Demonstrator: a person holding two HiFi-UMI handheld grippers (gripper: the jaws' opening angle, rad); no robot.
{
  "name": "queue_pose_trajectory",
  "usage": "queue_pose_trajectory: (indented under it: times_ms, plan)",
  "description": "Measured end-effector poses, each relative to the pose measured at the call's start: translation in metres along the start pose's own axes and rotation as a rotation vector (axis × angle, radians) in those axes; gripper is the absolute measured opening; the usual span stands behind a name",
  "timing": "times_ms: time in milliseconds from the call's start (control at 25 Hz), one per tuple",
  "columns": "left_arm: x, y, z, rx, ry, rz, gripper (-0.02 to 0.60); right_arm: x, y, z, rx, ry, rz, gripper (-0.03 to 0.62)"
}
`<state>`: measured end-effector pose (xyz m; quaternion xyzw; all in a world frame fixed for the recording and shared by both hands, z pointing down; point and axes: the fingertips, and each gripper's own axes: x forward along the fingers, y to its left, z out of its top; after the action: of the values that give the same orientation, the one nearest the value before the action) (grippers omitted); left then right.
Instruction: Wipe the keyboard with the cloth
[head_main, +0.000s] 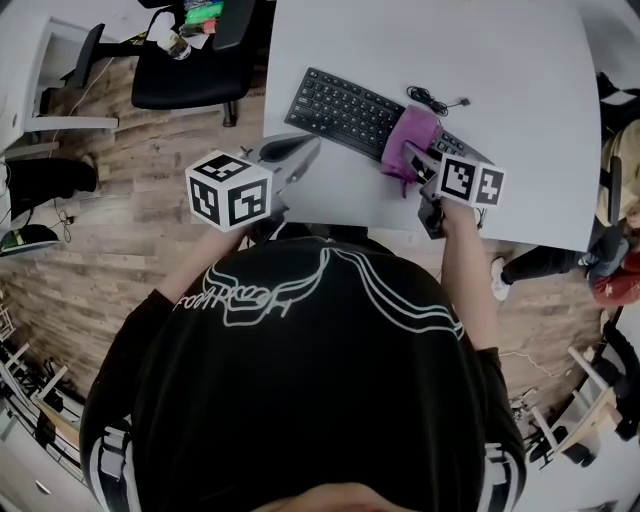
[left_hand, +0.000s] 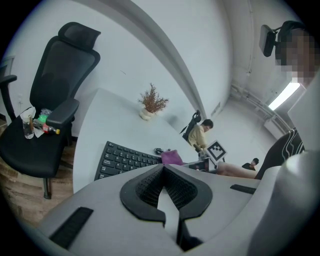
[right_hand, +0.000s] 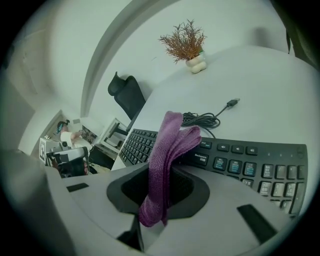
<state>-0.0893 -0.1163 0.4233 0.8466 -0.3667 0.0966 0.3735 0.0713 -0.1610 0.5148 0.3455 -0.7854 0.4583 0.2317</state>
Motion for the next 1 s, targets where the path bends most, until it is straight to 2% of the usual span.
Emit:
queue_pose_trajectory:
  times_ms: [160, 360, 1000]
  plan:
    - [0.009, 0.001, 0.001, 0.013, 0.02, -0.029, 0.005, -0.002, -0.007, -0.002, 0.022, -0.012, -0.02, 0.061]
    - [0.03, -0.027, 0.005, 0.043, 0.048, -0.067, 0.005, -0.035, -0.03, -0.007, 0.044, -0.034, -0.06, 0.061]
    - [0.081, -0.067, 0.006, 0.101, 0.122, -0.178, 0.005, -0.099, -0.093, -0.029, 0.102, -0.075, -0.2, 0.061]
